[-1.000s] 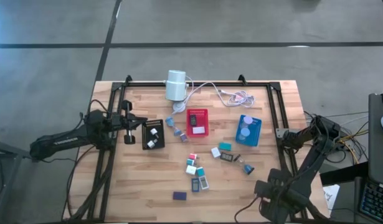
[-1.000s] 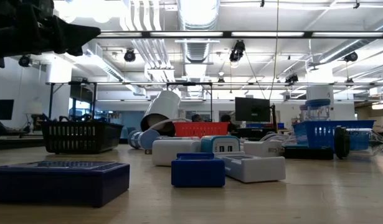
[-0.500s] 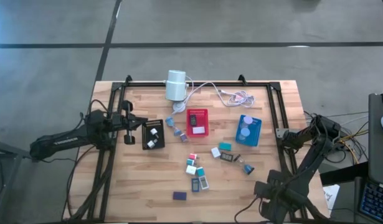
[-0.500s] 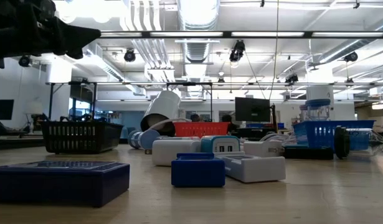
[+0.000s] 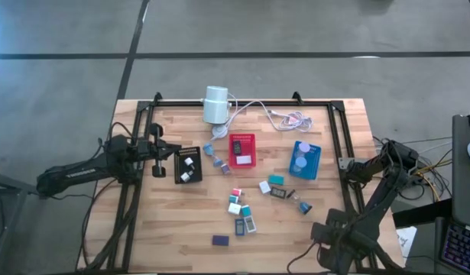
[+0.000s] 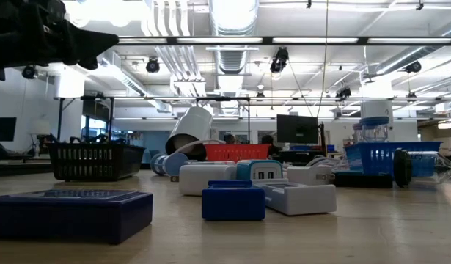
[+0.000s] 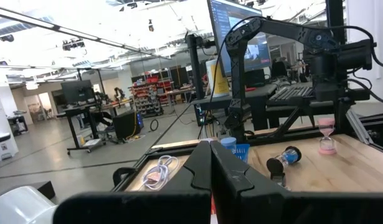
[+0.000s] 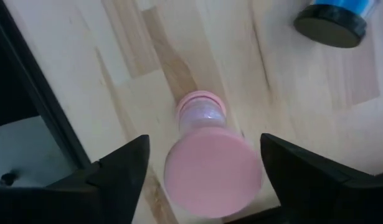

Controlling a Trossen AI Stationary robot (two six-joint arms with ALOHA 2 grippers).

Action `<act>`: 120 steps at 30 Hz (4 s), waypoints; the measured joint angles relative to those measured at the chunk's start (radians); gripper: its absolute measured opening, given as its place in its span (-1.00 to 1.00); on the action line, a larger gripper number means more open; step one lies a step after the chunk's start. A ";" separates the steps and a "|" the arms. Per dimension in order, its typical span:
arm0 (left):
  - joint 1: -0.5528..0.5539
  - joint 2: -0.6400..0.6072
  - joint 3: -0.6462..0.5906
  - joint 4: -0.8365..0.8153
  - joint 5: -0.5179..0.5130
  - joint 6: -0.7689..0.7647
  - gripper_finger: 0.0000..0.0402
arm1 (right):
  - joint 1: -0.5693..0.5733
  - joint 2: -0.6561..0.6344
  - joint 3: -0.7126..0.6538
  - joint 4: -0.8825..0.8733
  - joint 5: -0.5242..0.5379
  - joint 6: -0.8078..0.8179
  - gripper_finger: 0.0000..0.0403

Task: Pick & Place Office items
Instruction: Put the pink hourglass into the blue basket

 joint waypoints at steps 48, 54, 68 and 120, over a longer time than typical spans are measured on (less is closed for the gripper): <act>0.000 0.000 0.000 0.000 -0.002 0.001 -1.00 | -0.458 -0.878 -0.449 0.713 0.365 -0.898 -0.03; 0.000 0.000 0.000 0.000 -0.002 0.001 -1.00 | -0.458 -1.058 -0.636 0.858 0.497 -0.962 -0.03; 0.000 0.000 -0.002 0.000 -0.003 0.024 -1.00 | -0.459 -1.299 -0.966 1.123 0.530 -1.040 -0.03; 0.000 0.000 -0.015 -0.037 -0.139 -0.060 -1.00 | -0.465 -0.654 0.322 -0.472 0.521 -0.429 -0.03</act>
